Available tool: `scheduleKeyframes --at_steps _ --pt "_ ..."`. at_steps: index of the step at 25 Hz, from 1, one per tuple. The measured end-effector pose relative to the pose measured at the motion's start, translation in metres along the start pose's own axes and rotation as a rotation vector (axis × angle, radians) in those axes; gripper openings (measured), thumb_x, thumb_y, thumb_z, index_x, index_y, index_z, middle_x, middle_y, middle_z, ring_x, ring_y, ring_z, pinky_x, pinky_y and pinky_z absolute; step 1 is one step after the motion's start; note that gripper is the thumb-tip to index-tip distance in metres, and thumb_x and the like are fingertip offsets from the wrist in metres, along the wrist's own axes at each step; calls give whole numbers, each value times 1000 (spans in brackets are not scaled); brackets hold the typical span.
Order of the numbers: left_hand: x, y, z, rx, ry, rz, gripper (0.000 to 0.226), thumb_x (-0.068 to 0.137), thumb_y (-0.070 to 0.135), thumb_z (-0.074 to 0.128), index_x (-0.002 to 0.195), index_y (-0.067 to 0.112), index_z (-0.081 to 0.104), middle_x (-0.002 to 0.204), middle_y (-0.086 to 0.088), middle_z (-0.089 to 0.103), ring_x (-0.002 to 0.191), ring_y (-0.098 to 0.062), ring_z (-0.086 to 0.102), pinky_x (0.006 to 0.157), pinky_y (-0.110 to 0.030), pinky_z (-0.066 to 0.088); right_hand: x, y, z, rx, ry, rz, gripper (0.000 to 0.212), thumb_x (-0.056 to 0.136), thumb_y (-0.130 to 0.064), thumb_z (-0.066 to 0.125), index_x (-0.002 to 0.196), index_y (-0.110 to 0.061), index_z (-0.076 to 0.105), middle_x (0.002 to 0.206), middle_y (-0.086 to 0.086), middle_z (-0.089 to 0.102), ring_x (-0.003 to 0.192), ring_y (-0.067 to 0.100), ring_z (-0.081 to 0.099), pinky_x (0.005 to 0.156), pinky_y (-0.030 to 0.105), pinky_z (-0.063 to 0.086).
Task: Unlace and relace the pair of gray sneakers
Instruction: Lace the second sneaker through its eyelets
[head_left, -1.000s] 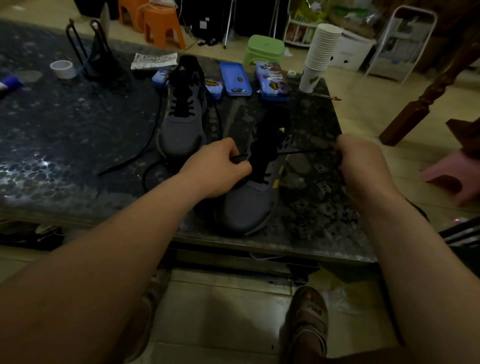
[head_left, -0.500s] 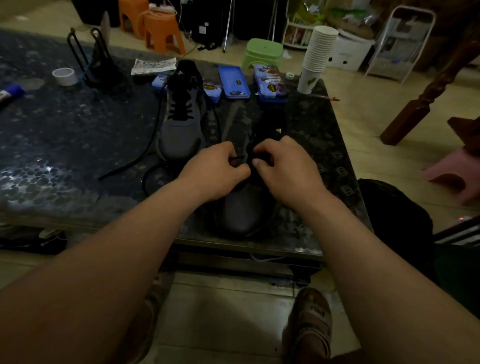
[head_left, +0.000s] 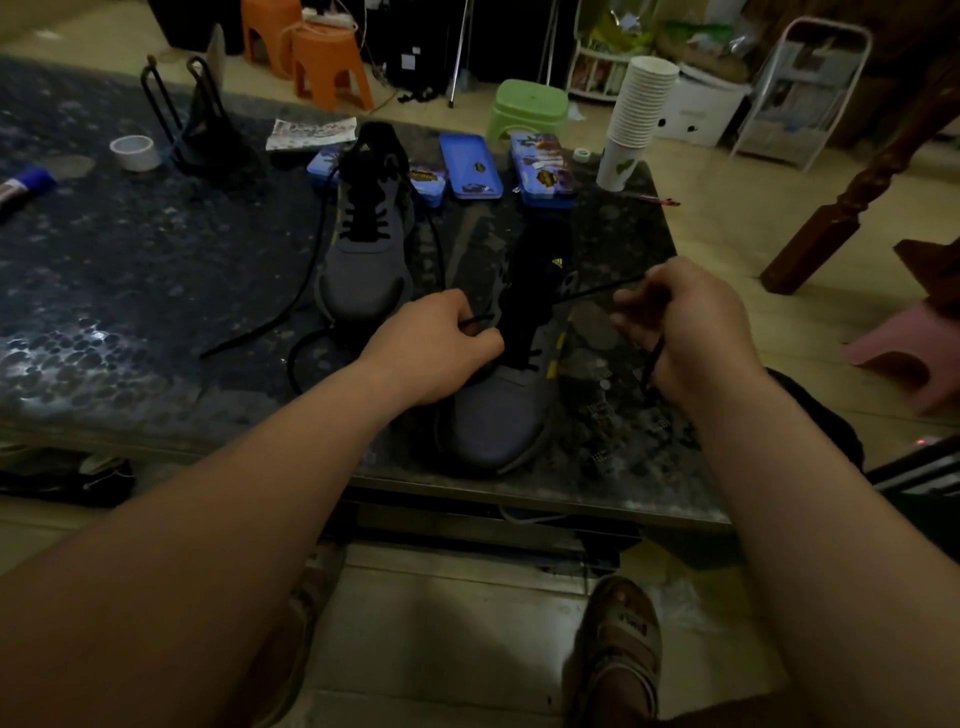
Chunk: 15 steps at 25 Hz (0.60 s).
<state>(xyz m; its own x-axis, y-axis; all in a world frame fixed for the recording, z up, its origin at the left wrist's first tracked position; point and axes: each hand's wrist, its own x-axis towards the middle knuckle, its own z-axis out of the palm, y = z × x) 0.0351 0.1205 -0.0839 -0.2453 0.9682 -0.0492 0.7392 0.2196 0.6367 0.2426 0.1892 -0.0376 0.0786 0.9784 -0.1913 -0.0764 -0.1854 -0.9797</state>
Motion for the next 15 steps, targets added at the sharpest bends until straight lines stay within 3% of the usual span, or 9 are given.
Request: scheduleKeyframes --at_steps 2,3,5,7,8,10,12,15 --pt "-1 1 -1 -5 0 1 34 90 51 65 86 19 56 82 0 63 76 -21 59 64 -35 44 1 -3 -11 181 81 128 17 98 -13 44 83 -12 53 79 6 56 62 17 57 54 29 50" --pt "-2 2 -1 -9 -1 0 34 90 51 65 85 18 55 82 0 63 76 -21 59 64 -35 44 1 -4 -14 91 108 149 17 98 -17 44 85 -11 54 82 8 58 59 15 53 50 27 41" --pt "-2 1 -1 -31 -6 -4 35 91 50 66 83 18 54 80 -1 62 74 -21 58 63 -35 44 6 4 -19 -478 103 21 22 97 -29 48 98 -12 62 95 9 65 71 19 58 57 32 41" --pt "-2 1 0 -35 -3 2 35 91 49 66 82 18 53 79 -1 62 73 -21 59 63 -35 44 5 17 -17 -1081 71 -397 27 94 -39 56 112 -20 65 110 5 61 101 26 59 80 43 49" --pt "-2 1 0 -20 5 8 35 91 49 65 82 18 53 78 0 62 73 -21 59 63 -35 43 1 19 -9 -1165 2 -596 26 94 -40 60 115 -25 65 113 3 58 108 27 56 89 47 50" --pt "-4 3 2 18 33 17 34 91 49 64 82 18 54 77 1 62 72 -19 59 60 -34 41 -8 24 14 -1134 -203 -745 25 94 -40 63 116 -30 69 110 1 55 109 26 56 93 47 51" --pt "-6 6 2 43 53 12 32 91 48 63 82 19 54 76 3 61 71 -17 58 57 -33 38 -10 33 37 -1229 -298 -714 28 95 -43 63 119 -31 70 110 2 52 111 29 53 94 47 50" --pt "-9 7 6 37 64 7 31 91 50 61 83 20 55 77 3 63 71 -19 61 59 -35 43 -5 44 48 -1261 -304 -677 22 96 -42 63 114 -31 71 104 0 43 111 30 50 94 46 49"
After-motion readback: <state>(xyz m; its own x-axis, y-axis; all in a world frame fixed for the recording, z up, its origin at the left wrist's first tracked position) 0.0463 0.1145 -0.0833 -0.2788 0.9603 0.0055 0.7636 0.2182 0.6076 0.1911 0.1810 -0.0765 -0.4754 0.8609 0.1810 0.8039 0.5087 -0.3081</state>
